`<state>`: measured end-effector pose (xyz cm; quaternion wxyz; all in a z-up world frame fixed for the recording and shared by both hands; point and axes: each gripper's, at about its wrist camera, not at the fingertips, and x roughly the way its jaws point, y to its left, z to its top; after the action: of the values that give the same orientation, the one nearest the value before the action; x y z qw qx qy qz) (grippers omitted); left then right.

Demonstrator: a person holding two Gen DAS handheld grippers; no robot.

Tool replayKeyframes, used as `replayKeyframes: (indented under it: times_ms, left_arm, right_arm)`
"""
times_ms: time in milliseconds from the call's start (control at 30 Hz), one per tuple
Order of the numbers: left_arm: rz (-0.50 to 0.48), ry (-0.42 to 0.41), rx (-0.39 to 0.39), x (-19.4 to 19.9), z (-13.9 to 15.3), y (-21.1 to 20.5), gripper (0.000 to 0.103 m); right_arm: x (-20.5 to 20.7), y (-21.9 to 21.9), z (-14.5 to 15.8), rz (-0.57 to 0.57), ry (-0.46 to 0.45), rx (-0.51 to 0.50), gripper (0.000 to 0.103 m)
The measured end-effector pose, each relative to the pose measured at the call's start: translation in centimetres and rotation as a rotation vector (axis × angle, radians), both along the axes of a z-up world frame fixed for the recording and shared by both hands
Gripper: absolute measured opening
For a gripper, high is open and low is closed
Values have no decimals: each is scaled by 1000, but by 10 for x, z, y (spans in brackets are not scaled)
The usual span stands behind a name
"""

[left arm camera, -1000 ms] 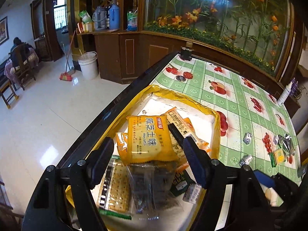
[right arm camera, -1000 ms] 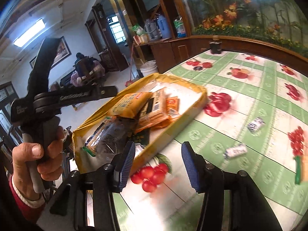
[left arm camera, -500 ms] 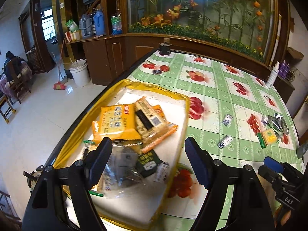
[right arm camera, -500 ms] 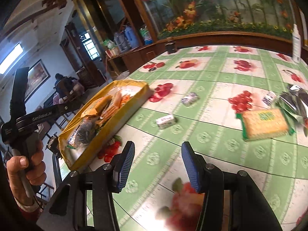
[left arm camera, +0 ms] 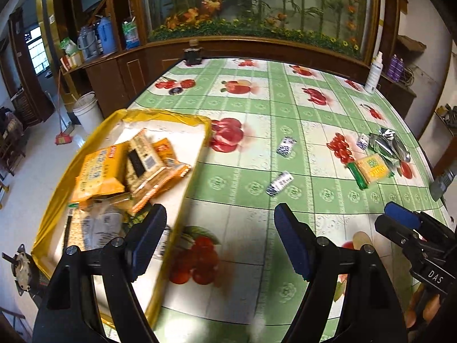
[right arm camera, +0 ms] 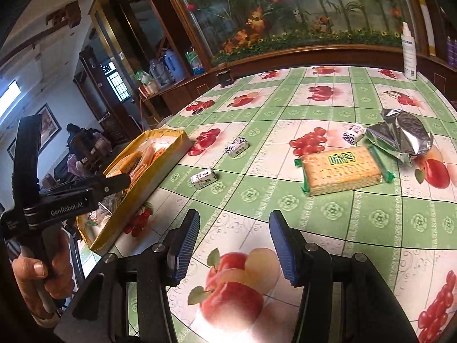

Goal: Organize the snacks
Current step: 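Move left tool to white peanut candy while right tool approaches another milk candy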

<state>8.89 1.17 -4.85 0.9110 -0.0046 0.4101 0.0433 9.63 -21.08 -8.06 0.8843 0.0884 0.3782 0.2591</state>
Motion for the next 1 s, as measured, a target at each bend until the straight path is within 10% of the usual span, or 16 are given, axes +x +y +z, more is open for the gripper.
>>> replayKeyframes:
  times_ms: [567,1000]
  left_arm:
    - [-33,74,-50,31,-26,-23,78]
    - [-69,119,-137,71,-45,-26,78]
  right_arm:
    - [28,-16,2,-38,6,-7,55]
    - [123,-38,3,-92,-3,-175,56]
